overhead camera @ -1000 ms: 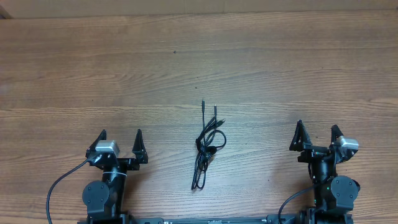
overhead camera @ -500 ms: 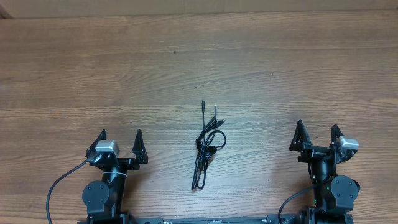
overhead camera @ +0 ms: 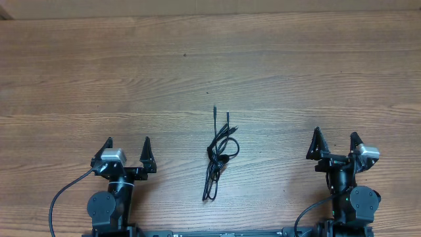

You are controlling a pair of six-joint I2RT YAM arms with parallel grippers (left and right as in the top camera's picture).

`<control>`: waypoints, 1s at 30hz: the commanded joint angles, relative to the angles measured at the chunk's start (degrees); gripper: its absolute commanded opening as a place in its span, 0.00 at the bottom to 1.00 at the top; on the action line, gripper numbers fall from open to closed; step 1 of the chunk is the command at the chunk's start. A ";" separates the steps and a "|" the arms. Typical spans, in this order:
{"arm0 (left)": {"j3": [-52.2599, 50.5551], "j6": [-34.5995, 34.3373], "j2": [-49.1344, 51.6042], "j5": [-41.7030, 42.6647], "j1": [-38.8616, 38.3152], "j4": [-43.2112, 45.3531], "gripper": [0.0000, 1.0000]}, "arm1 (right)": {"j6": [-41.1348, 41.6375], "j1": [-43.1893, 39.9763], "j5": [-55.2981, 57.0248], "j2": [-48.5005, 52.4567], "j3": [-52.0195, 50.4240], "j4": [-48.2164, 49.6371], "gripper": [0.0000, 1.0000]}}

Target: Untangle cables

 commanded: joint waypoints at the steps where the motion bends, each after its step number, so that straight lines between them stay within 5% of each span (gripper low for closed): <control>1: -0.22 -0.15 -0.50 -0.35 -0.17 -0.09 1.00 | -0.02 0.28 0.37 -0.50 -0.57 0.13 1.00; 30: -0.22 -0.57 1.16 0.07 -0.17 -0.20 1.00 | -0.02 0.28 0.35 -0.50 -0.57 0.13 1.00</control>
